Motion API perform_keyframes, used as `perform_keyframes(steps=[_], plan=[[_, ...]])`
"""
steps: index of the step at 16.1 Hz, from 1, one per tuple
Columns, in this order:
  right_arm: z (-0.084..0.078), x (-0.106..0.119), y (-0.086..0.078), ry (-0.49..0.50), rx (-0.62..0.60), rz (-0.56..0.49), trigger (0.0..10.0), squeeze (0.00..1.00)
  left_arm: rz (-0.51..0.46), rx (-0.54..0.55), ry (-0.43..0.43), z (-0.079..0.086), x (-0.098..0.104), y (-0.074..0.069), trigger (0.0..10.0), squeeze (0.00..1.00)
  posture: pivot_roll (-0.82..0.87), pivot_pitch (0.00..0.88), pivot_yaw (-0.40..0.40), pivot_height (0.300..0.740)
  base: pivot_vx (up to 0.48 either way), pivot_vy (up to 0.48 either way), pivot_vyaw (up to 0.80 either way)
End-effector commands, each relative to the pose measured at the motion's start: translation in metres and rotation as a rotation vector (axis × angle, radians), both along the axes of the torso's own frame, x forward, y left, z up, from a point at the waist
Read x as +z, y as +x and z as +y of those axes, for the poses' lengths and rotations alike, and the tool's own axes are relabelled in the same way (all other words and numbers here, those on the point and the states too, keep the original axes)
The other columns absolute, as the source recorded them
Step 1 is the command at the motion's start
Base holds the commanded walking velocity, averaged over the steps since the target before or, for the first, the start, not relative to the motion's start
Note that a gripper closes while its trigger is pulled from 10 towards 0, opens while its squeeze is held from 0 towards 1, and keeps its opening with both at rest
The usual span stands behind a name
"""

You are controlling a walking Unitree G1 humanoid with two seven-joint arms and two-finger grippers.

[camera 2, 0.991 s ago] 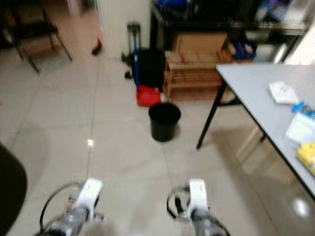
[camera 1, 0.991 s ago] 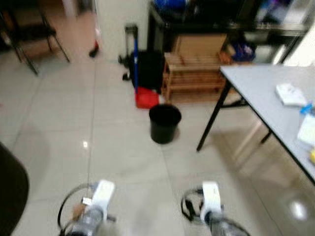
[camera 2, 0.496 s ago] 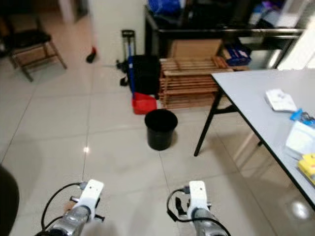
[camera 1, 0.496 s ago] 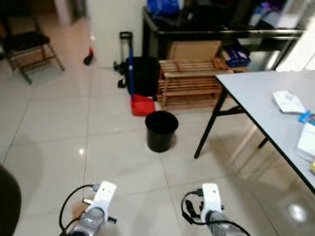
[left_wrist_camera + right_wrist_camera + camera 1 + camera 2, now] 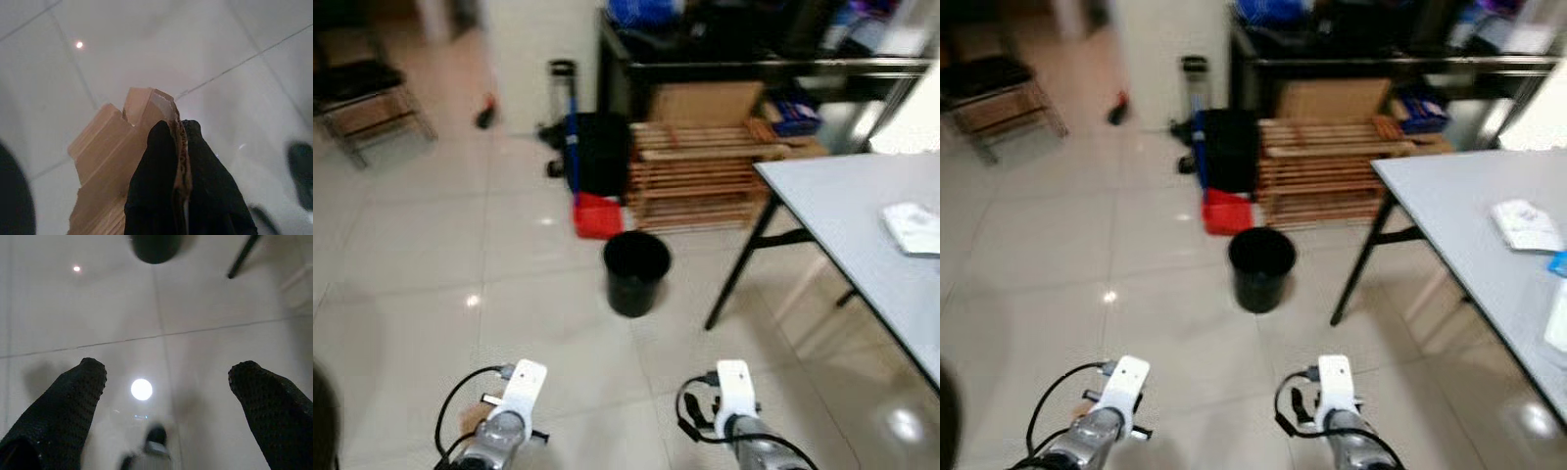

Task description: Picking trash to rubbish bin

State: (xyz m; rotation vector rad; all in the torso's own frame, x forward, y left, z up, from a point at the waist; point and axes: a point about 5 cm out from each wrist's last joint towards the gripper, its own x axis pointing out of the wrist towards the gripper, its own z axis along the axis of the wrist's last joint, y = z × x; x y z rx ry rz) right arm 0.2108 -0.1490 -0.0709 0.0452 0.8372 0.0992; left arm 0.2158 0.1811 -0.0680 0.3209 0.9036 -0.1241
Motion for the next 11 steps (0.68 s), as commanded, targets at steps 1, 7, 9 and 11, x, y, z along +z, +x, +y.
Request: perform_keyframes(steps=[1, 7, 9, 11], plan=[[-0.0101, 0.0, -0.0004, -0.026, -0.008, 0.005, 10.0, 0.0, -0.009, -0.009, -0.026, -0.0107, 0.0012, 0.0037, 10.0, 0.0, -0.01, 0.017, -0.061, 0.74, 0.48, 0.0, 0.0], [-0.0097, 0.0003, 0.0, -0.028, -0.009, 0.0, 10.0, 0.0, -0.008, -0.007, -0.034, -0.0116, 0.001, 0.0035, 10.0, 0.0, -0.01, 0.023, -0.065, 0.74, 0.48, 0.0, 0.0], [-0.0098, 0.0005, 0.0004, -0.029, -0.008, 0.001, 10.0, 0.0, -0.008, -0.006, -0.035, -0.012, 0.0011, 0.0038, 10.0, 0.0, -0.01, 0.018, -0.071, 0.74, 0.48, 0.0, 0.0], [-0.0103, 0.0013, 0.0018, -0.037, 0.004, -0.002, 10.0, 0.0, -0.012, -0.008, -0.037, -0.0131, 0.0017, 0.0049, 10.0, 0.0, -0.02, 0.027, -0.07, 0.74, 0.48, 0.0, 0.0]])
